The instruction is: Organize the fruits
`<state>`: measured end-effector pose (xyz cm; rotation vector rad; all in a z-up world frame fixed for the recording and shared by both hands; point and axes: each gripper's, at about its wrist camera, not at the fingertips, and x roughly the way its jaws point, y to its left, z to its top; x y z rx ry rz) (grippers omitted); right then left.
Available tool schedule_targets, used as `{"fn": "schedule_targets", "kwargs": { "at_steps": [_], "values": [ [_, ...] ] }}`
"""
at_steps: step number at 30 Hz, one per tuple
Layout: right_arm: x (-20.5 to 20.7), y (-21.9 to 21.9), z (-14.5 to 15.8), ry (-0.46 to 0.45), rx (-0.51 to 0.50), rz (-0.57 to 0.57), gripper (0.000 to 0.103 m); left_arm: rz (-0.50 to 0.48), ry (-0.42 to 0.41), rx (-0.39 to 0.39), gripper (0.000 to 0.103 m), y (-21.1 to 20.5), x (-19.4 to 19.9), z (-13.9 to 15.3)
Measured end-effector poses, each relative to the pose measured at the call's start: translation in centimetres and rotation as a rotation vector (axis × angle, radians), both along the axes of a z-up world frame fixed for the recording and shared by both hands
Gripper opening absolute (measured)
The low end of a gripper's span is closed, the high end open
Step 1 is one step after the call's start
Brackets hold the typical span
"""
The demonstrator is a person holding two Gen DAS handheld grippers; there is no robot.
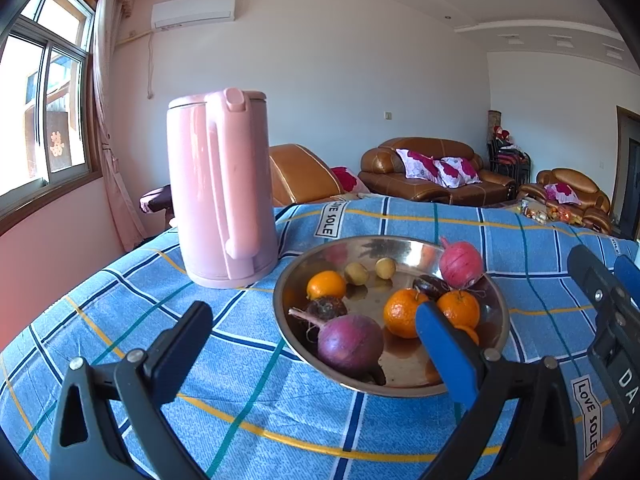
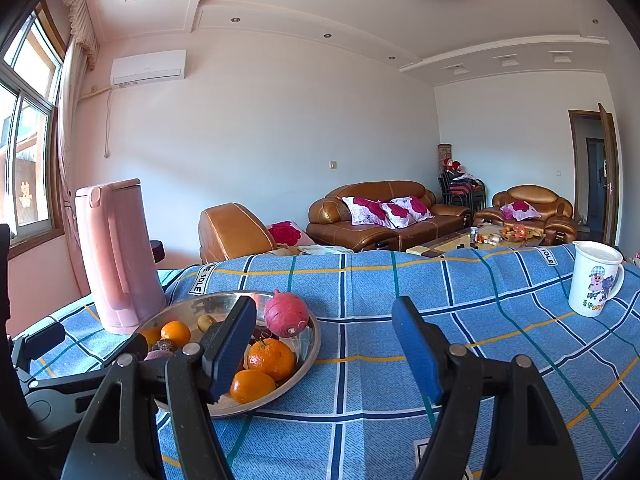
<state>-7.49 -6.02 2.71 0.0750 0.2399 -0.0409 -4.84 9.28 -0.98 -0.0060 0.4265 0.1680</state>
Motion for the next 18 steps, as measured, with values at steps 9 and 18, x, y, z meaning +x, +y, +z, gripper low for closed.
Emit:
{"fn": "schedule_targets", "kwargs": {
  "at_steps": [9,18],
  "values": [
    [-0.03,0.05,-0.05,0.000,-0.001,0.000,0.072,-0.016,0.007,-0.003,0.103,-0.25,0.19,0.18],
    [0.06,0.12,-0.12,0.002,0.000,0.000,0.072,-0.018,0.006,0.011,0.103,-0.57,0.10,0.34]
  ]
}}
